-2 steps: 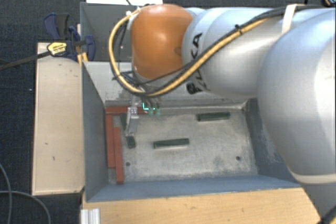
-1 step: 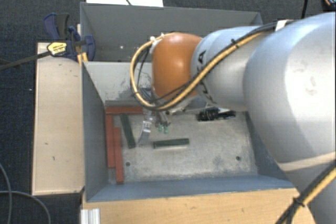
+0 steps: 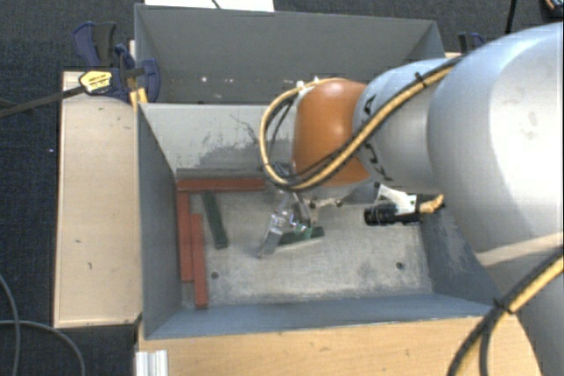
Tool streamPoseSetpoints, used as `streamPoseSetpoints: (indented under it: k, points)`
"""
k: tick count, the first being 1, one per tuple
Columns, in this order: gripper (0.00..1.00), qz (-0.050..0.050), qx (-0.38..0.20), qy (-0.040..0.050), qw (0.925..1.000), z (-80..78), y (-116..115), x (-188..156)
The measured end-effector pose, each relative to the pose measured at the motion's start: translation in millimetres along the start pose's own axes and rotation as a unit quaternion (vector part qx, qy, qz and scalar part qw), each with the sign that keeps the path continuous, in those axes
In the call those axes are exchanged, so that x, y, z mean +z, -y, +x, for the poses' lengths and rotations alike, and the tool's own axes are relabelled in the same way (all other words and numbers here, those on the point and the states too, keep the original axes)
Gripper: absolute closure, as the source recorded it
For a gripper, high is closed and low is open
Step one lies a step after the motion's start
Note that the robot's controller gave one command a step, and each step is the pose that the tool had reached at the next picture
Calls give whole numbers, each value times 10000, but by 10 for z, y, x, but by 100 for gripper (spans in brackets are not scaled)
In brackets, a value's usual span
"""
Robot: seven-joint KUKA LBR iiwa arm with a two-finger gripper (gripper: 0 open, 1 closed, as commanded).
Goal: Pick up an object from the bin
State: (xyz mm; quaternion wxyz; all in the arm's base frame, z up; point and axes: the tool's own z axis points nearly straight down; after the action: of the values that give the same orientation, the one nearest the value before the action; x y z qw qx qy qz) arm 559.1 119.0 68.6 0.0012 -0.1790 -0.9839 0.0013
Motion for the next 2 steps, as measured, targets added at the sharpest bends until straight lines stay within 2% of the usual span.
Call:
streamPoseSetpoints:
  k: [1,2]
  points:
    - [0,-21,840,28,9965,-305,469,-18]
    - [0,-25,1019,39,9948,-566,816,-20]
